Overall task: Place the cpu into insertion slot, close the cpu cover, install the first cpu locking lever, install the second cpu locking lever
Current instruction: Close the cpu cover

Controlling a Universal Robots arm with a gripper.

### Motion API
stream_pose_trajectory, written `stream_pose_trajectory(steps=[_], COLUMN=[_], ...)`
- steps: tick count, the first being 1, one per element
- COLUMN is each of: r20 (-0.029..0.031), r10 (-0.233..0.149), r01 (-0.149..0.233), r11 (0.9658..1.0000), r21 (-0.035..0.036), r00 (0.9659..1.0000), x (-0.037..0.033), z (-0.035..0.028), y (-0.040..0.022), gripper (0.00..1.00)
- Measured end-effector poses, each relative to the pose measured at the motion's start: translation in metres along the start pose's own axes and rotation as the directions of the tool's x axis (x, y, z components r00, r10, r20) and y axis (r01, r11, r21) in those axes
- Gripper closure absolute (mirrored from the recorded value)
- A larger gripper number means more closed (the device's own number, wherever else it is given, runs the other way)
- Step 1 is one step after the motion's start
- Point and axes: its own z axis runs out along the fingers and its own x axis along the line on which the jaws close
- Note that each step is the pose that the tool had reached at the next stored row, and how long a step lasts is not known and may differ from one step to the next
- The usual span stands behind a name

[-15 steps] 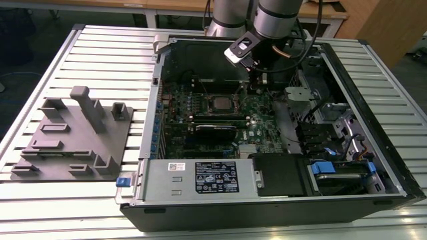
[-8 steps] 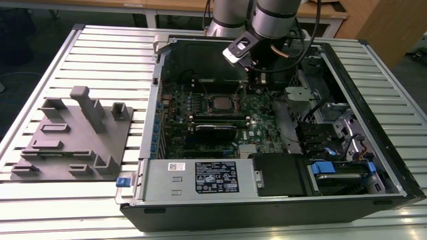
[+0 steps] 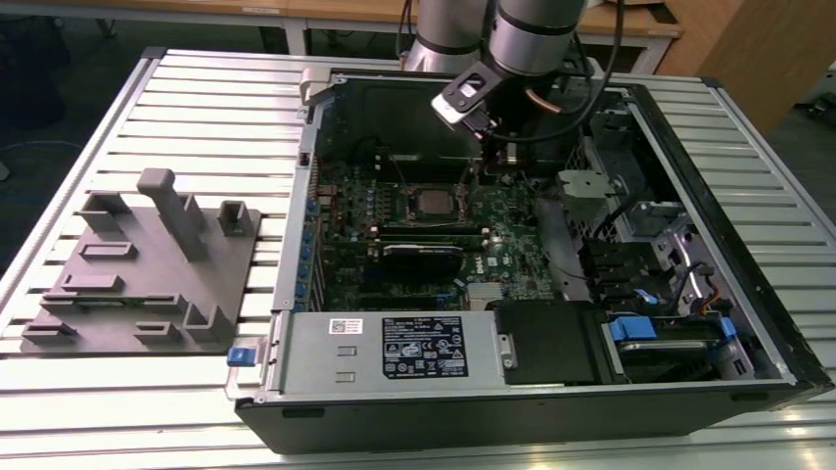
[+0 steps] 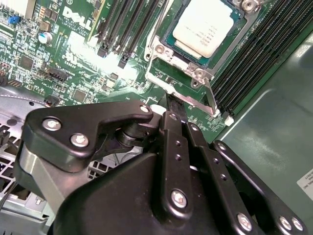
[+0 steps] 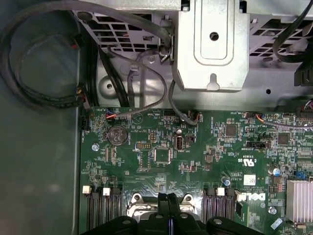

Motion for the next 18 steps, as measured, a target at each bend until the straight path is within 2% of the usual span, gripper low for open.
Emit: stream_pose_trajectory(steps=[18], r20=[0.0000], r10=[0.000], r01=[0.000], r11=[1.0000], r21=[0.0000], r00=[1.0000], x=[0.0001], z=[0.0001], y=[-0.0092], gripper=[0.89])
